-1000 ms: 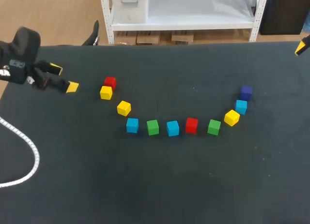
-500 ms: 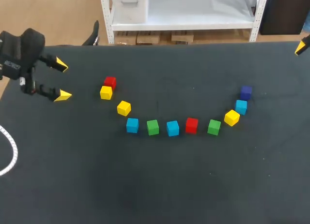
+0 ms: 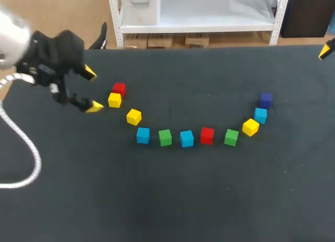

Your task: Place the blue cubes, place green cubes on the blue cubes, place the yellow cubes on the green cubes, then place the red cubes on the yellow cubes, and place purple cube on the red cubes.

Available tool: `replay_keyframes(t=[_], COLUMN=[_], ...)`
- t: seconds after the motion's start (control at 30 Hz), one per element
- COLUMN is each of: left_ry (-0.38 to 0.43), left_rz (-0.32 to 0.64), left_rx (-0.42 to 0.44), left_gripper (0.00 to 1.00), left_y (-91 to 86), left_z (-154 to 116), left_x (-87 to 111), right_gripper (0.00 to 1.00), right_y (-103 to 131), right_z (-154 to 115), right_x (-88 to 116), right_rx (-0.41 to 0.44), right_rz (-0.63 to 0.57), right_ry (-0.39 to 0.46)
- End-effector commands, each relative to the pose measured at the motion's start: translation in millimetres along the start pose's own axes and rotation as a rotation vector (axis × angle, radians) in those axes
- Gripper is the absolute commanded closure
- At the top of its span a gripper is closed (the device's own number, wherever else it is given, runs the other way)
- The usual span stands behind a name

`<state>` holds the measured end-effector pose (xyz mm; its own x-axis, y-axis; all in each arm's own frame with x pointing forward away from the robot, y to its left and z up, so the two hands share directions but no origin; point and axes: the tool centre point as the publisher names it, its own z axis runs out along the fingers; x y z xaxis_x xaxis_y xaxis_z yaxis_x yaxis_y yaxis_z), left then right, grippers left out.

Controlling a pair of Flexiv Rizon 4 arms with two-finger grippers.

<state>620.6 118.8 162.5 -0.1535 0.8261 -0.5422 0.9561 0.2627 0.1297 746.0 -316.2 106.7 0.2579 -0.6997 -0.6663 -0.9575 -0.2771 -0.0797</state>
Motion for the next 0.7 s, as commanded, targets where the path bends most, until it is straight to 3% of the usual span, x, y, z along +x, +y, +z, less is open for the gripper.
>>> replay_keyframes(t=[0.03,0.33,0.57,0.63,0.7], left_ry=[0.081,0.141,0.23,0.288,0.273], left_rz=[0.001,0.008,0.043,0.075,0.054], left_rx=[-0.017,0.074,0.11,0.103,0.118], left_gripper=[0.0,0.0,0.0,0.0,0.0], left_y=[-21.1,-50.2,-51.2,-52.8,-54.0], left_z=[28.7,82.8,118.3,129.7,140.4], left_x=[-31.0,-68.7,-76.4,-75.5,-73.0], right_gripper=[0.0,0.0,0.0,0.0,0.0], right_y=[0.2,0.2,0.2,0.2,0.2], right_z=[0.2,0.2,0.2,0.2,0.2], right_x=[-0.2,-0.2,-0.2,-0.2,-0.2], right_rx=[0.001,0.001,0.001,0.001,0.001], right_rz=[0.0,0.0,0.0,0.0,0.0], right_ry=[0.0,0.0,0.0,0.0,0.0])
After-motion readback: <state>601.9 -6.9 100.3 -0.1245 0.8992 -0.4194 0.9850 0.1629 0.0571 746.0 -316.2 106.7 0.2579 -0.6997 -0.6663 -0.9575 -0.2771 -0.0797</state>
